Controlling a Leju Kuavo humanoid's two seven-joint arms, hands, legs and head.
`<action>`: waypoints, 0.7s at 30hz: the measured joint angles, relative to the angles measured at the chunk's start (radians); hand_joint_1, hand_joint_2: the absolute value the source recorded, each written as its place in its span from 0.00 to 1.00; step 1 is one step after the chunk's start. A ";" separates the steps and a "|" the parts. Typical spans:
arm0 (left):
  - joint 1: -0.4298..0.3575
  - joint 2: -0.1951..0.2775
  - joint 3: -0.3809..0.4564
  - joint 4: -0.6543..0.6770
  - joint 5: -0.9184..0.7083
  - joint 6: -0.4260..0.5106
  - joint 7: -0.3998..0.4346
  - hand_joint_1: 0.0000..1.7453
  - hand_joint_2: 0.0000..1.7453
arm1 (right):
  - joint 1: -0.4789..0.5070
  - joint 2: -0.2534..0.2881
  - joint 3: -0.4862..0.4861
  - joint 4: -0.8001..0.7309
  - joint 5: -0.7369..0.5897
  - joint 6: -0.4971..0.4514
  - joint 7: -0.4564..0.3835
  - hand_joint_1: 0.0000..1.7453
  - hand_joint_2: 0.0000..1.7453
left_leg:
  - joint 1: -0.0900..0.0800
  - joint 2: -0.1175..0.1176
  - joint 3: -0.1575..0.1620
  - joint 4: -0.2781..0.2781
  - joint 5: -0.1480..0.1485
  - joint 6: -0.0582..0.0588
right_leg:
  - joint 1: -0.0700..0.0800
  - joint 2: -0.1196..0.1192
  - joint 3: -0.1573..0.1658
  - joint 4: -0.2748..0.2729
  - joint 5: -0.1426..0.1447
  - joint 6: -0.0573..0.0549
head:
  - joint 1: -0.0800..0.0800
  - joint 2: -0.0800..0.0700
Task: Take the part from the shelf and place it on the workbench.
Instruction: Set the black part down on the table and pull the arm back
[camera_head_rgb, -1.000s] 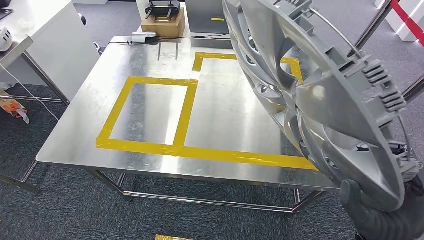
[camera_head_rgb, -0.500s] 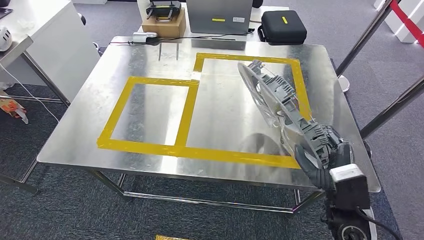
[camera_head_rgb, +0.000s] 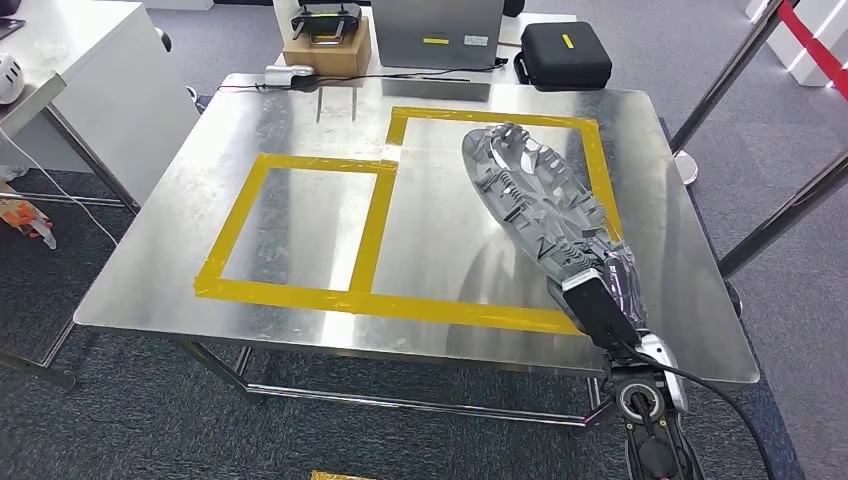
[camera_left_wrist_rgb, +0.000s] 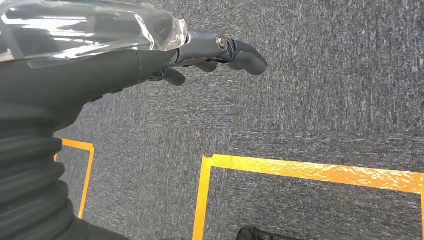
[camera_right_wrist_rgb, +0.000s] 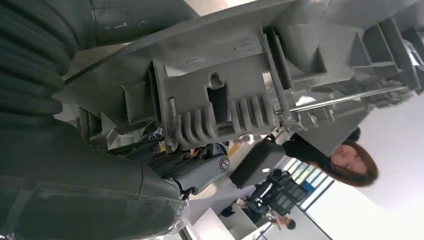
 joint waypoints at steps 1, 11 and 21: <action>0.000 0.000 0.000 0.000 -0.001 0.000 0.000 0.00 1.00 | -0.015 0.000 0.003 0.028 0.005 -0.002 0.002 1.00 1.00 | 0.000 0.000 0.000 0.000 0.000 0.000 | 0.000 0.000 0.000 0.000 0.000 0.000 | 0.000 0.000; 0.000 0.000 -0.002 0.000 -0.012 0.003 -0.019 0.00 1.00 | -0.193 0.008 0.054 0.356 0.129 -0.058 0.081 1.00 1.00 | 0.000 0.000 0.002 0.000 0.000 0.000 | 0.000 -0.001 0.002 0.000 0.000 0.000 | 0.000 0.000; 0.000 -0.001 -0.015 0.000 -0.032 0.014 -0.053 0.00 1.00 | -0.265 0.035 0.147 0.563 0.264 -0.071 0.149 0.00 1.00 | 0.000 0.000 0.003 0.000 0.000 0.000 | 0.000 0.000 0.003 -0.001 0.000 0.000 | 0.000 0.000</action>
